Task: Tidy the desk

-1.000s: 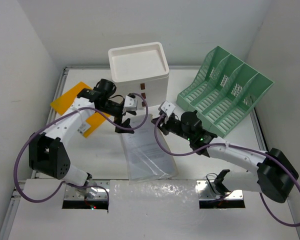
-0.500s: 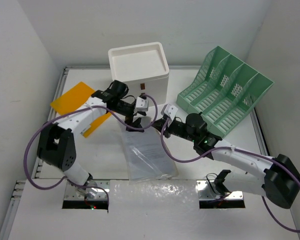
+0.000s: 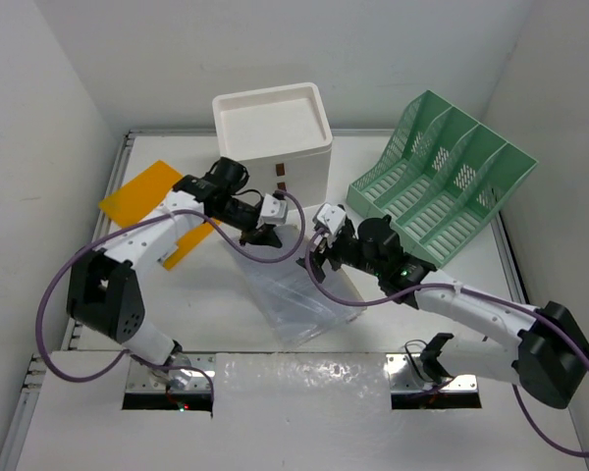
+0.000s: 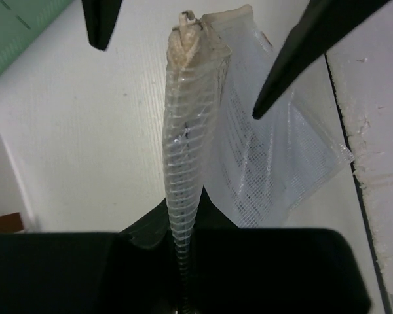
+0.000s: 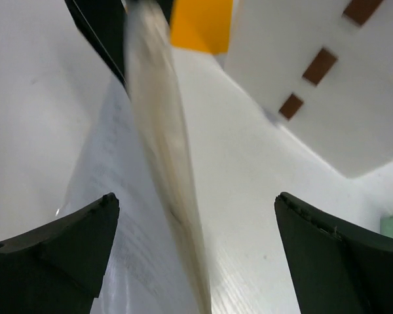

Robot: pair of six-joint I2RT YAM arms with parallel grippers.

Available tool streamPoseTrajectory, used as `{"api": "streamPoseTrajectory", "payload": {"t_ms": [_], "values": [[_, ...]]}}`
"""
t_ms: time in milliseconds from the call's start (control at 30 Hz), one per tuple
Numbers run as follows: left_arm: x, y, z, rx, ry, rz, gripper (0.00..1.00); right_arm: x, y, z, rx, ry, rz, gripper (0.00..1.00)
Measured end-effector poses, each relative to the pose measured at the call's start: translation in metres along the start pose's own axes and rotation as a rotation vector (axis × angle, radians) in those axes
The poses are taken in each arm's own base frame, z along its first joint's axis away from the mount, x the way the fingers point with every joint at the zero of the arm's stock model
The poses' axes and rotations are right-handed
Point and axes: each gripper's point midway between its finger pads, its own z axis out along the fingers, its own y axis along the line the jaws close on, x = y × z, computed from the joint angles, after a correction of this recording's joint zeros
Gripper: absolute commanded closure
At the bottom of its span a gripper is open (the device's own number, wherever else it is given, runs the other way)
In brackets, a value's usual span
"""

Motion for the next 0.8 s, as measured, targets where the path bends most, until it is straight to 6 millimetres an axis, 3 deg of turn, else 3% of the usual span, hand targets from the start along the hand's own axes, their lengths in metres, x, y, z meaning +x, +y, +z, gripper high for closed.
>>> {"api": "streamPoseTrajectory", "payload": {"t_ms": [200, 300, 433, 467, 500, 533, 667, 800], "values": [[-0.020, -0.007, -0.013, -0.011, -0.026, 0.107, 1.00, 0.032, -0.003, -0.006, -0.003, 0.101, 0.002, 0.02], [-0.021, -0.010, -0.013, 0.005, -0.031, 0.119, 1.00, 0.040, -0.006, -0.004, -0.001, 0.120, 0.001, 0.15], [-0.022, -0.010, -0.012, 0.014, -0.034, 0.115, 1.00, 0.056, -0.002, 0.010, -0.058, 0.155, 0.040, 0.57], [-0.021, -0.009, -0.012, 0.013, -0.032, 0.107, 1.00, 0.060, 0.003, 0.015, -0.087, 0.167, 0.057, 0.84], [-0.021, -0.007, -0.012, 0.009, -0.025, 0.098, 0.98, 0.061, 0.006, 0.020, -0.111, 0.175, 0.072, 0.96], [-0.019, -0.004, -0.012, -0.001, -0.017, 0.080, 0.71, 0.062, 0.010, 0.025, -0.131, 0.183, 0.088, 1.00], [-0.029, 0.016, -0.015, -0.085, -0.020, 0.002, 0.03, 0.064, 0.007, 0.031, -0.109, 0.205, 0.129, 1.00], [-0.032, 0.047, -0.031, -0.284, 0.033, -0.125, 0.00, 0.058, -0.009, 0.016, 0.001, 0.226, 0.151, 1.00]]}}
